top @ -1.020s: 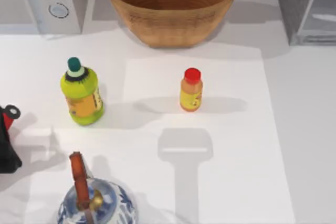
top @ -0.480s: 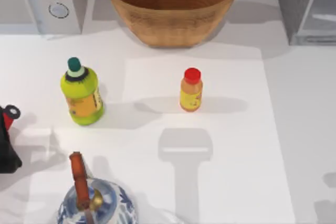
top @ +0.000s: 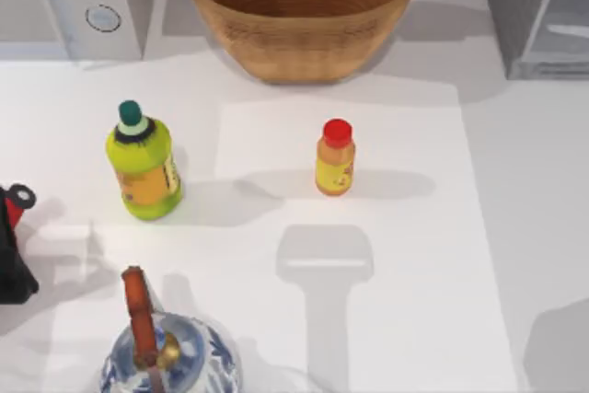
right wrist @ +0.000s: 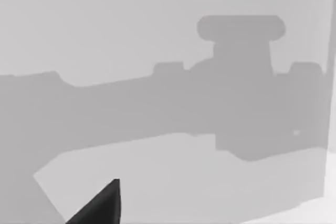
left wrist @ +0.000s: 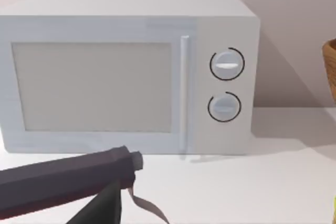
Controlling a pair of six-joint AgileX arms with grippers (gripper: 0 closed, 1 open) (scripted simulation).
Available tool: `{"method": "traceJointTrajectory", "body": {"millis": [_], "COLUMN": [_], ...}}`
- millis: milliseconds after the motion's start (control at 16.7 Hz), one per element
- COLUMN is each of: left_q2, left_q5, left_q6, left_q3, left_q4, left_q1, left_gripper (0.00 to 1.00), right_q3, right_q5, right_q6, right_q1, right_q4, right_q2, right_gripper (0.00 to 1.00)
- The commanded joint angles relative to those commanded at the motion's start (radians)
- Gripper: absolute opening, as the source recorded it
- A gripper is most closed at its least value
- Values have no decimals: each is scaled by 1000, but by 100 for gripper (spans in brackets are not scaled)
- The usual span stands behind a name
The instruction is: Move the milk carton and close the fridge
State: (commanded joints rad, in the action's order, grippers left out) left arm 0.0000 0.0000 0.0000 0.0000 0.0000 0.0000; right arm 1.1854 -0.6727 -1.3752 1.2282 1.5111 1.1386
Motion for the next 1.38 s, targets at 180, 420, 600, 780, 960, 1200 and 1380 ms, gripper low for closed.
{"method": "traceJointTrajectory", "body": {"millis": [180,420,600,780,960,1200,1380], "left_q2": [0,0,0,0,0,0,0], "left_q5": [0,0,0,0,0,0,0], "left_q6": [0,0,0,0,0,0,0], "left_q3": [0,0,0,0,0,0,0], "left_q4": [0,0,0,0,0,0,0], "left_q1": [0,0,0,0,0,0,0], "left_gripper": [100,100,100,100,100,100,100], "right_q3": [64,114,129,131,127,126,123], "right_q5": [-126,-239,-277,-280,-278,-238,-212], "right_q6": [-285,-534,-613,-620,-617,-529,-376], "right_q1": [255,494,575,582,578,476,327], "right_q4": [-19,-54,-72,-74,-75,-171,-322], "right_q2": [303,567,655,663,660,668,672], "right_gripper": [100,100,100,100,100,100,100]}}
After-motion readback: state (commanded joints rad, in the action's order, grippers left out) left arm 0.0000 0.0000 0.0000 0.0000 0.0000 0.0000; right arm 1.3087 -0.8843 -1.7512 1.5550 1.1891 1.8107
